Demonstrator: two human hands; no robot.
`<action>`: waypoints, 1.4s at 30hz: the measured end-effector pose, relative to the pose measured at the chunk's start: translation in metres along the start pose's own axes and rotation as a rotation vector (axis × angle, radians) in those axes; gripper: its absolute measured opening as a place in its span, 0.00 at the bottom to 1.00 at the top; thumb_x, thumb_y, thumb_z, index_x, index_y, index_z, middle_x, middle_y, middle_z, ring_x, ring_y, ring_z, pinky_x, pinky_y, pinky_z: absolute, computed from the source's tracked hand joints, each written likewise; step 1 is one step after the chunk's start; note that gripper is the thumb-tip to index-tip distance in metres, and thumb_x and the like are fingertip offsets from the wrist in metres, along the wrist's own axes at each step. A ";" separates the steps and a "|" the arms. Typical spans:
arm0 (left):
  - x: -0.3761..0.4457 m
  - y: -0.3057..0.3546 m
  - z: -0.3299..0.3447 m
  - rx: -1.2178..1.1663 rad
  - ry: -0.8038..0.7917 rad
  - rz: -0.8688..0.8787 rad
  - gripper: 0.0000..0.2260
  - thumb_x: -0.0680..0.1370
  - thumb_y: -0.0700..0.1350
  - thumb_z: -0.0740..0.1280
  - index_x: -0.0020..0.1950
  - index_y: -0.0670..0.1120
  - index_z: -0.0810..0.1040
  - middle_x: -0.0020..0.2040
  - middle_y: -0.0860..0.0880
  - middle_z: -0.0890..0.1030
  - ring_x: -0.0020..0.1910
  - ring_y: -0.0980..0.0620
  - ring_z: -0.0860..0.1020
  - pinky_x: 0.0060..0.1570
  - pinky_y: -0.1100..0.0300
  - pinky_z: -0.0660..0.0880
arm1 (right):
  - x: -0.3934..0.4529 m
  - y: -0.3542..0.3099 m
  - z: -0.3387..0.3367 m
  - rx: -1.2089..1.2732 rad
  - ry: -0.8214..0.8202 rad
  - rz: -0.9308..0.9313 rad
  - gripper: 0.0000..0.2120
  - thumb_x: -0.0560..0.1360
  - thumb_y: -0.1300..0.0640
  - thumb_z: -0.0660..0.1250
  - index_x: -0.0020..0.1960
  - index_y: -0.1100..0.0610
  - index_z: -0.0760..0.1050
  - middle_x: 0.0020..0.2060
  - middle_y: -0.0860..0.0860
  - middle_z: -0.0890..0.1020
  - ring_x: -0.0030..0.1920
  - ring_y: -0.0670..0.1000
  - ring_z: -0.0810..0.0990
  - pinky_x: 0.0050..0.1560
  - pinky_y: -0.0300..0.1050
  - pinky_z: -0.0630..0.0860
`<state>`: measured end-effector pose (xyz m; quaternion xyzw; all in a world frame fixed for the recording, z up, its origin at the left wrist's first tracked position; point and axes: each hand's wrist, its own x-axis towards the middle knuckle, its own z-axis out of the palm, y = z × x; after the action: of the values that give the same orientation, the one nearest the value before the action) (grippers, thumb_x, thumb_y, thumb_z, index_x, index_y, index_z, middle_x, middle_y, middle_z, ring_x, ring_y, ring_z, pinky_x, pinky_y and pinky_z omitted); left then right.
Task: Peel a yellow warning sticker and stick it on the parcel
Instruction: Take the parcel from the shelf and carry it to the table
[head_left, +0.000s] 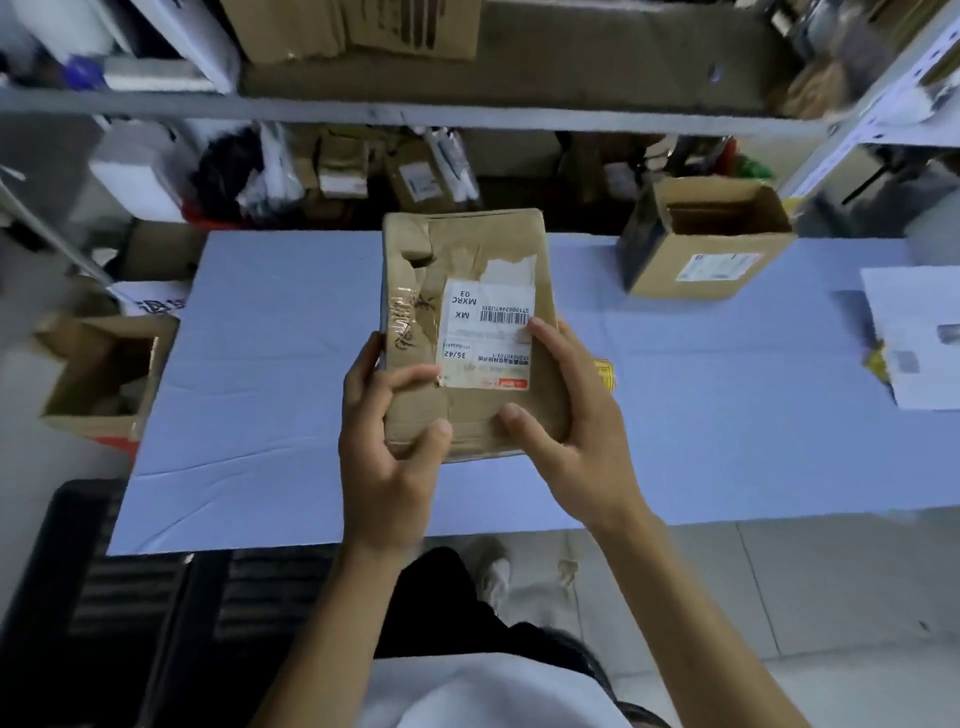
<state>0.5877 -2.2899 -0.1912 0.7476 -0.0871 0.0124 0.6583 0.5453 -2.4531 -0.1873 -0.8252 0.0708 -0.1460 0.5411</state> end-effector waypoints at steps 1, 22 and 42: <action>0.004 -0.002 0.001 -0.001 0.022 -0.007 0.17 0.69 0.38 0.66 0.55 0.52 0.79 0.71 0.43 0.71 0.70 0.48 0.72 0.63 0.48 0.76 | 0.008 0.002 0.001 -0.001 -0.028 -0.003 0.33 0.72 0.49 0.68 0.76 0.50 0.65 0.77 0.49 0.65 0.79 0.48 0.61 0.75 0.54 0.66; 0.026 -0.104 0.118 0.139 0.239 -0.128 0.21 0.68 0.36 0.64 0.60 0.45 0.78 0.69 0.44 0.73 0.71 0.48 0.71 0.67 0.47 0.72 | 0.076 0.155 -0.022 0.113 -0.228 0.101 0.32 0.71 0.52 0.69 0.74 0.47 0.66 0.77 0.48 0.66 0.77 0.48 0.65 0.73 0.56 0.68; -0.045 -0.230 0.154 0.178 0.235 -0.021 0.17 0.69 0.43 0.63 0.56 0.52 0.80 0.58 0.52 0.81 0.57 0.54 0.79 0.57 0.60 0.75 | 0.010 0.294 -0.002 0.014 -0.164 -0.066 0.31 0.69 0.42 0.64 0.72 0.42 0.68 0.72 0.42 0.71 0.70 0.43 0.71 0.71 0.53 0.70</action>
<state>0.5619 -2.4098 -0.4432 0.7974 -0.0003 0.1006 0.5950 0.5665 -2.5766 -0.4535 -0.8325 -0.0020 -0.0961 0.5457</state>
